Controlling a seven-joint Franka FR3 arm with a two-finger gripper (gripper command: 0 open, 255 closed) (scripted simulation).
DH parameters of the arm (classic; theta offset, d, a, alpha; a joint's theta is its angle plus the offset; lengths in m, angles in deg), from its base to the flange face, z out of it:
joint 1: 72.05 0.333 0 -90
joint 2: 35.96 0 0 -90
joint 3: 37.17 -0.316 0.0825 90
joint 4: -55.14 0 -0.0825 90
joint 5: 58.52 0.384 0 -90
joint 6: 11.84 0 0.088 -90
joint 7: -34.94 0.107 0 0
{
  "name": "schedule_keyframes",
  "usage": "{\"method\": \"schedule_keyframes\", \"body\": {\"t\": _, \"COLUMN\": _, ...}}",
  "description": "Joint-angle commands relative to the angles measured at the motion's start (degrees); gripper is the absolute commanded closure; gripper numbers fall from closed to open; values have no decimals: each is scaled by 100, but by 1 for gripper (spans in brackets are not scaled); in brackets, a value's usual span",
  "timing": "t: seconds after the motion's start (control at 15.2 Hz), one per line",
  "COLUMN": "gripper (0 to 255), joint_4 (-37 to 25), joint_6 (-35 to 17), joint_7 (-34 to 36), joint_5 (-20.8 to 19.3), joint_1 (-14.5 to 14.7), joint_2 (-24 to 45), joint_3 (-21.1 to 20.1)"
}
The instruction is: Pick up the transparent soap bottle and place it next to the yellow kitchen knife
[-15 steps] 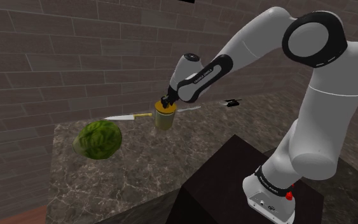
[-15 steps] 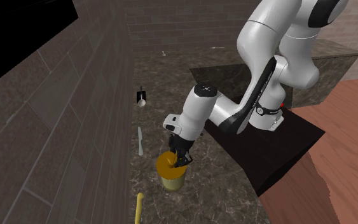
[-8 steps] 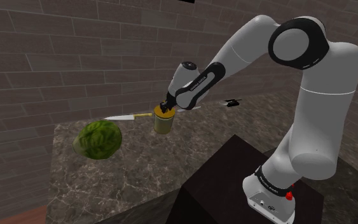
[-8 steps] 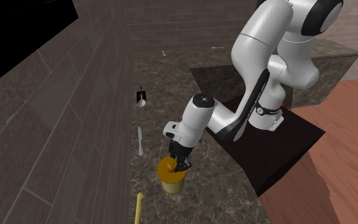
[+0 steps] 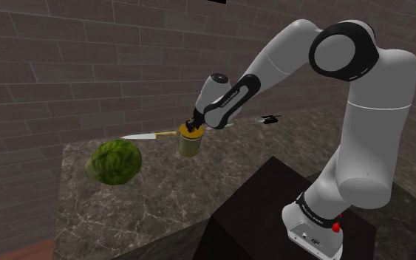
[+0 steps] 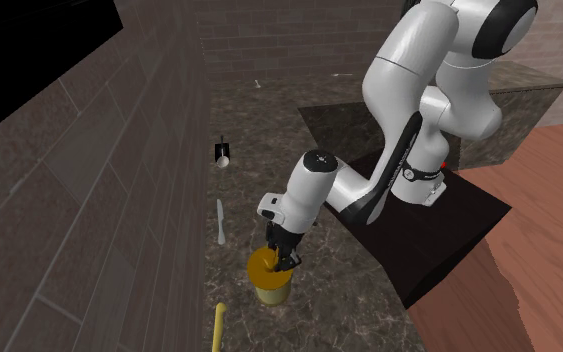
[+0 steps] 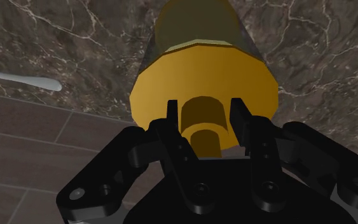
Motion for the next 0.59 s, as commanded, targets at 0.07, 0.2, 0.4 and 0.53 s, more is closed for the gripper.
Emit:
{"method": "schedule_keyframes", "body": {"t": 0.07, "gripper": 0, "joint_4": -2, "joint_6": -3, "joint_7": 0, "joint_5": 0, "joint_1": 0, "joint_2": -1, "joint_3": 0}}
{"method": "schedule_keyframes", "body": {"t": 0.2, "gripper": 0, "joint_4": -2, "joint_6": -3, "joint_7": 0, "joint_5": 0, "joint_1": -1, "joint_2": -1, "joint_3": 0}}
{"method": "schedule_keyframes", "body": {"t": 0.4, "gripper": 0, "joint_4": 99, "joint_6": 116, "joint_7": 16, "joint_5": -26, "joint_1": 40, "joint_2": -220, "joint_3": 31}}
{"method": "schedule_keyframes", "body": {"t": 0.53, "gripper": 0, "joint_4": 276, "joint_6": 374, "joint_7": 56, "joint_5": -88, "joint_1": 119, "joint_2": -653, "joint_3": 92}}
